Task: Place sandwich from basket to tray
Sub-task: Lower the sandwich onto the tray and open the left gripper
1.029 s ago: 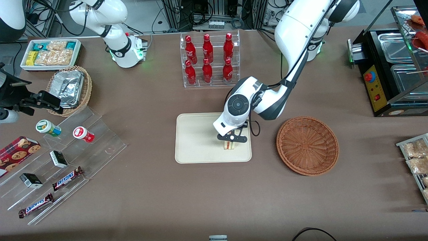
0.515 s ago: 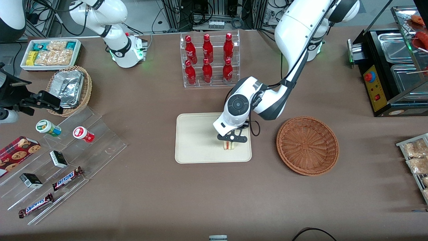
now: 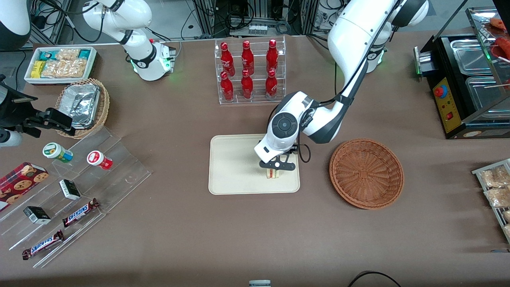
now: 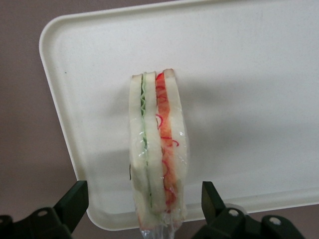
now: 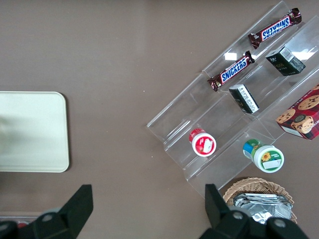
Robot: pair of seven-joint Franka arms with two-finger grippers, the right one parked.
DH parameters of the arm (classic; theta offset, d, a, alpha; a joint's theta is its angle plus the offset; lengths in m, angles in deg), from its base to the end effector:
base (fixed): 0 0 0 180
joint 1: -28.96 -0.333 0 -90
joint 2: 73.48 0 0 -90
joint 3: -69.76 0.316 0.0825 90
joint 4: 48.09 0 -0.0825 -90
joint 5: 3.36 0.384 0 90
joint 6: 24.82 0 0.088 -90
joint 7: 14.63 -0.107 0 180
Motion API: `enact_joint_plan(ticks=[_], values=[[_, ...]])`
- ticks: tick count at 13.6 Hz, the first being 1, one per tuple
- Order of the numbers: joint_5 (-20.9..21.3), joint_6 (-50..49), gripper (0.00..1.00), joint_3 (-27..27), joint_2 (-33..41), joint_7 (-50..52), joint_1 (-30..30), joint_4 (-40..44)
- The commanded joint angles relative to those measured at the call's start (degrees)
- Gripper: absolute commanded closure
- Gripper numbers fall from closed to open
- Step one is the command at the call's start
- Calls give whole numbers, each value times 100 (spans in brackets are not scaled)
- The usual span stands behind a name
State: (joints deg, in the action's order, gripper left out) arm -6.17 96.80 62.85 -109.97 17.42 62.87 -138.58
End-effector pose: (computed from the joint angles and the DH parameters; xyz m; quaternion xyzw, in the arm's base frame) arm 0.5268 -0.4434 0.2609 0.9960 -0.0524 -0.0696 0.0189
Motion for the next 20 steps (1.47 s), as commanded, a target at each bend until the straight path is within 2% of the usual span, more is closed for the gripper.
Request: enact_joint_plan(ticks=[1,9,13,15,20], values=[[17,-113,0,32,63,126,1,101],[-26,-805,0,208,301,135,-25,399],[-245,-1211,0,191,493,99,-499,725],[-246,-1238,0,208,652,134,-570,725],[-264,-1738,0,199,1161,38,-1229,725]])
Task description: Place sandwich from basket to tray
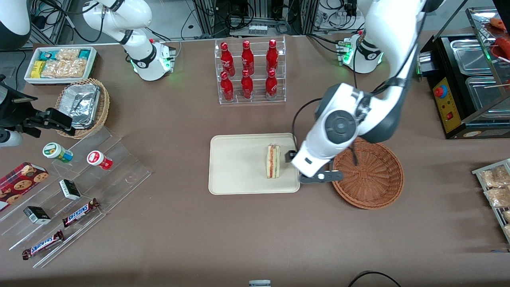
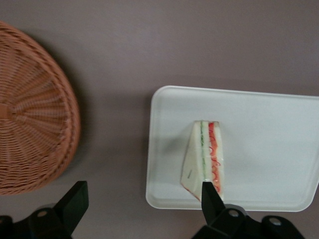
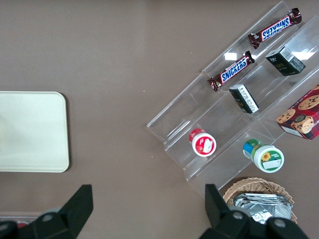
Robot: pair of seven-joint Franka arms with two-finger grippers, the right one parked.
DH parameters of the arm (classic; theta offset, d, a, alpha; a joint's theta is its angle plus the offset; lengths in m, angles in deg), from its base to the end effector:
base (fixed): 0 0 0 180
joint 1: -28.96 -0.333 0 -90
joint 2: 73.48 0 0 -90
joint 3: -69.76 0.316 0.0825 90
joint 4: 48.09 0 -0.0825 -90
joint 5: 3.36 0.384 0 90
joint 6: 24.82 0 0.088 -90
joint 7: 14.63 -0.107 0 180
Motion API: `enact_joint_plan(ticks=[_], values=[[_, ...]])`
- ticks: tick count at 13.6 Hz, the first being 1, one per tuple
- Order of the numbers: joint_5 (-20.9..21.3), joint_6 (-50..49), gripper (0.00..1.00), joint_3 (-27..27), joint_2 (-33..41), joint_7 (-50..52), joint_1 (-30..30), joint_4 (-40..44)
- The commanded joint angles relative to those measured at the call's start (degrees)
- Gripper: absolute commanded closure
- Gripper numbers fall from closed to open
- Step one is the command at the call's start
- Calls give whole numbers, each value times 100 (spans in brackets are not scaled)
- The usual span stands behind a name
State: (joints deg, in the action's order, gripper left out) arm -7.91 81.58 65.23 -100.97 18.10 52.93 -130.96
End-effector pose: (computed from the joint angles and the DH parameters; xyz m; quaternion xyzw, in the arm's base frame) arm 0.6060 -0.3260 0.4074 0.9964 0.0531 -0.0577 0.0310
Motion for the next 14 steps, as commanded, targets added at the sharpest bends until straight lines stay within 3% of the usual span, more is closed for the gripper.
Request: enact_joint_plan(ticks=[1,10,14], values=[[-73,-260,0,-38,323,-21,-314,-37],[-20,-876,0,-30,824,-318,-1219,-72],[-82,-1340,0,-380,1166,-1188,-2175,-98]])
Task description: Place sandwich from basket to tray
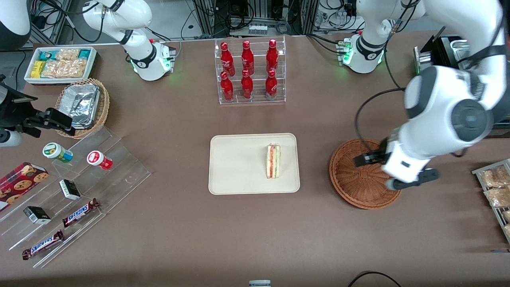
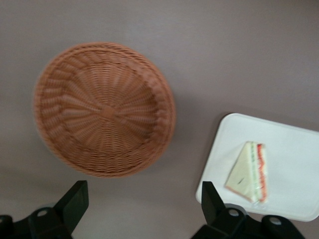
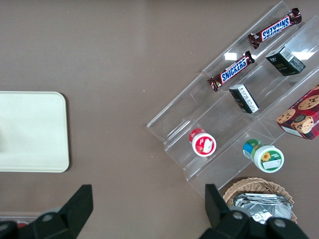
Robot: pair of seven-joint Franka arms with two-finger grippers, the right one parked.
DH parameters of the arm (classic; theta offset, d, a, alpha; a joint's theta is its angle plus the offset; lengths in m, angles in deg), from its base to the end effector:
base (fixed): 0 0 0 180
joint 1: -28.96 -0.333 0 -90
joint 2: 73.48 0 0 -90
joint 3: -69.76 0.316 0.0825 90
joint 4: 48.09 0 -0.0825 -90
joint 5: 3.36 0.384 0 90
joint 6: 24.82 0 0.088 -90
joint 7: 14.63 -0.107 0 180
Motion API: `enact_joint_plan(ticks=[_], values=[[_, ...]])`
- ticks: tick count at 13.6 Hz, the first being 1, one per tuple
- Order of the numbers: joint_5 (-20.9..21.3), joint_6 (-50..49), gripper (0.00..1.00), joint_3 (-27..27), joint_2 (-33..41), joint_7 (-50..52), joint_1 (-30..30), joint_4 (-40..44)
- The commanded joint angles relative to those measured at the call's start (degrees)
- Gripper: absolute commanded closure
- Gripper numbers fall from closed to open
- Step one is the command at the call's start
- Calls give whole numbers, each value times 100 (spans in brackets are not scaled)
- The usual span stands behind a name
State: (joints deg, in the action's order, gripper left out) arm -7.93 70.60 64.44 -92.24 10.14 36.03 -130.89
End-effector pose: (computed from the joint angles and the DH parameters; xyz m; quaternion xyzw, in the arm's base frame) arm 0.6333 -0.1389 0.4951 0.9905 0.1150 -0.0674 0.0348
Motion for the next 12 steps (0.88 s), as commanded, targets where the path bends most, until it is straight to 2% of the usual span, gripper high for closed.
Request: enact_joint_plan(ticks=[1,3,10,12], values=[[-80,-340,0,-494,364,-490,-714,-96],[-71,-533,0,-706,496,-526,-1006,-114],[-9,-578,0,-654,988,-1097,-1016,-518],[217,-508,0,-654,1172,-1228,-963,-780]])
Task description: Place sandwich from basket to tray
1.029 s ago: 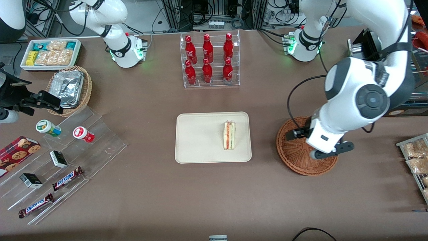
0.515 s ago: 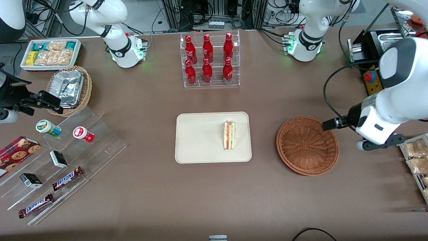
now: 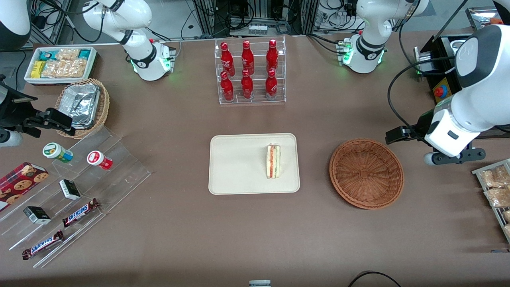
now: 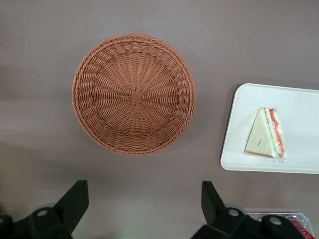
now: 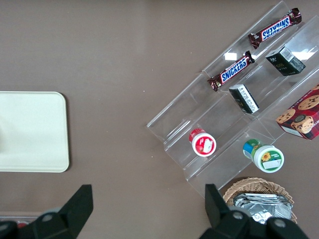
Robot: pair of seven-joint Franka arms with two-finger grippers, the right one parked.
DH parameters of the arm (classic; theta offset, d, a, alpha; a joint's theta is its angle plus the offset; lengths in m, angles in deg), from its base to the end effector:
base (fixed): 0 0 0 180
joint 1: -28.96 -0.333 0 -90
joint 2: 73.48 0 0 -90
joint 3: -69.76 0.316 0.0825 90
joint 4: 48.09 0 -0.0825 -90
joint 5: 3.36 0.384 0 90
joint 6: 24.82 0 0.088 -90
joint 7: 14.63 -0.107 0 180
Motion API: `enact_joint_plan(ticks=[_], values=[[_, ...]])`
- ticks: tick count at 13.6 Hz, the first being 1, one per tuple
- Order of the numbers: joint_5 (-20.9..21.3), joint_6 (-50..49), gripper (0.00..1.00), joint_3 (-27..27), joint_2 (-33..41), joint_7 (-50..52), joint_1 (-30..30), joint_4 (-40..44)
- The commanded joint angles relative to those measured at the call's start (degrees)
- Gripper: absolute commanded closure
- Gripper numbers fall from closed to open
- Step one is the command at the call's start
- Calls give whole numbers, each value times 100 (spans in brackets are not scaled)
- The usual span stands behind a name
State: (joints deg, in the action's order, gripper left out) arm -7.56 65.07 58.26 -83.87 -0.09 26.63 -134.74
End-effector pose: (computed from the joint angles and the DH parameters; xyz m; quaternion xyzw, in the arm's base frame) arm 0.5952 -0.0942 0.5492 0.9955 0.0493 -0.0704 0.0410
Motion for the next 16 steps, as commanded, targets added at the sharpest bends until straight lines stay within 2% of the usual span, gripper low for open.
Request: enact_joint_plan(ticks=[1,9,13,16], values=[[365,37,0,-36,415,-381,-14,-475],[402,54,0,465,828,-593,311,-1090],[385,63,0,465,960,-602,294,-1048],[358,-85,0,474,1065,-996,268,-986]])
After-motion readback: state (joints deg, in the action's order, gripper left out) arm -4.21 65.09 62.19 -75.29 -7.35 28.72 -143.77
